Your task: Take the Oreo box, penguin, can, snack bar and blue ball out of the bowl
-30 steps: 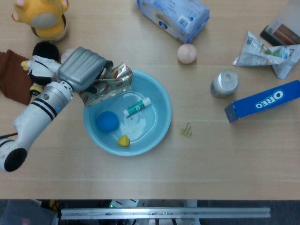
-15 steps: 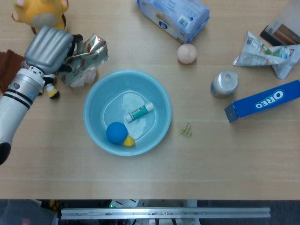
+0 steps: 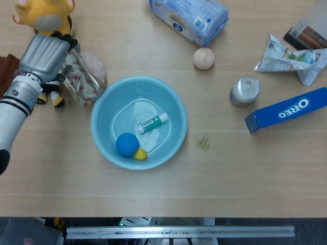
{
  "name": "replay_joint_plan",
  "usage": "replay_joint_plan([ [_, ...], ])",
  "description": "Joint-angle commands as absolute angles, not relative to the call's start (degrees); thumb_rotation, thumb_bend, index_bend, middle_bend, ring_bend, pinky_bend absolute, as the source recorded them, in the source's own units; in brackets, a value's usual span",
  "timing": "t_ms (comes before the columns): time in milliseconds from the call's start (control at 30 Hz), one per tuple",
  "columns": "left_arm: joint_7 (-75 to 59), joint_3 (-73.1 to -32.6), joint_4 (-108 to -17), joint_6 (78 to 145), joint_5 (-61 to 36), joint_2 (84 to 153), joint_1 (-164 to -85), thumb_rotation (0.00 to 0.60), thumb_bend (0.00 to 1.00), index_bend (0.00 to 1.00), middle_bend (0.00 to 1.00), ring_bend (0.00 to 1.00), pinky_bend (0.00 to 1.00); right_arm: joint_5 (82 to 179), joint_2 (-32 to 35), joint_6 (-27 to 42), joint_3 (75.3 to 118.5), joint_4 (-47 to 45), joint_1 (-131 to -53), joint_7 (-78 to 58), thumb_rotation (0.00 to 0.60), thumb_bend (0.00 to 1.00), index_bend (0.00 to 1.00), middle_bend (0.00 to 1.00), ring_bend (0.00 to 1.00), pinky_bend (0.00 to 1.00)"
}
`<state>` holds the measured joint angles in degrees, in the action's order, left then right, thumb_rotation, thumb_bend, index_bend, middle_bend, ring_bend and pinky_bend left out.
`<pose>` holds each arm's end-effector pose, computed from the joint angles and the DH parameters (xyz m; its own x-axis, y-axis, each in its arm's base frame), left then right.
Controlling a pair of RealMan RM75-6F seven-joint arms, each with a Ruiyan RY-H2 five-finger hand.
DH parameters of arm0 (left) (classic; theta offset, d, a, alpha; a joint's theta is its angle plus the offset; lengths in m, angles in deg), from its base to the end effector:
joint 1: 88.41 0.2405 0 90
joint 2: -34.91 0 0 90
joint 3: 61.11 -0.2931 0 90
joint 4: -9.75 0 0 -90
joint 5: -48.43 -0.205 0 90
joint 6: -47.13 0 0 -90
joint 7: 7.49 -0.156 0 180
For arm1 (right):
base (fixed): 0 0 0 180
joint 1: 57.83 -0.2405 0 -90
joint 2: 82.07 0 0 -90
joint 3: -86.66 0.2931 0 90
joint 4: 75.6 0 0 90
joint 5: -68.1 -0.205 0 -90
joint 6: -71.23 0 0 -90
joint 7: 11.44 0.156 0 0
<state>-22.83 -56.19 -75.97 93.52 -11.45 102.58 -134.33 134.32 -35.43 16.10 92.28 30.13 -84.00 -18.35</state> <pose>-0.2299 0.4152 0.1066 0.6311 0.2757 0.7251 0.7732 -0.2993 -0.5591 -0.2825 -0.3011 0.2144 0.4934 -0.3052 0.8145 -0.8644 -0.0680 0.4982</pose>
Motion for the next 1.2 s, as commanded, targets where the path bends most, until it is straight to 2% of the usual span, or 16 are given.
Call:
replay_joint_plan([
  [33, -22.89, -56.05, -77.49, 93.28, -11.04, 101.65, -134.36, 0.6, 0.4, 0.2, 0.19, 0.18, 0.39, 134.4, -35.29, 16.2, 92.3, 30.05, -84.04, -18.34, 0.6, 0.29, 0.0, 0.29, 0.22, 0.47],
  [333, -20.45, -55.96, -83.21, 96.18, -16.33, 98.34, -132.5, 0.6, 0.4, 0.21, 0.19, 0.18, 0.39, 135.94, -34.9, 16.79, 92.22, 30.54, -84.54, -18.74, 0.6, 0.29, 0.0, 0.29, 0.22, 0.47],
  [600, -18.33, -57.21, -87.68, 97.39, -21.8, 94.93, -130.64, 0.6, 0.4, 0.31, 0.26, 0.21, 0.39, 137.34, -35.24, 16.68, 92.3, 31.39, -84.68, -18.56, 0.6, 0.29, 0.03, 0.29, 0.22, 0.47],
  [733, -16.85, -58.84, -90.74, 95.1, -25.53, 92.54, -130.63, 0.6, 0.4, 0.39, 0.31, 0.26, 0.4, 137.62, -35.2, 16.68, 92.41, 31.4, -84.76, -18.31, 0.6, 0.29, 0.04, 0.3, 0.22, 0.47],
  [1000, -15.27, -61.22, -95.13, 90.54, -31.45, 90.07, -131.68, 0.6, 0.39, 0.39, 0.32, 0.27, 0.4, 138.0, -35.0, 16.87, 92.31, 31.04, -84.68, -17.6, 0.6, 0.29, 0.05, 0.3, 0.22, 0.47],
  [1200, -14.71, -61.34, -95.64, 91.89, -33.15, 90.47, -130.93, 0.6, 0.36, 0.32, 0.32, 0.27, 0.4, 139.4, -34.59, 17.4, 92.43, 31.27, -85.28, -17.27, 0.6, 0.29, 0.05, 0.3, 0.22, 0.48],
])
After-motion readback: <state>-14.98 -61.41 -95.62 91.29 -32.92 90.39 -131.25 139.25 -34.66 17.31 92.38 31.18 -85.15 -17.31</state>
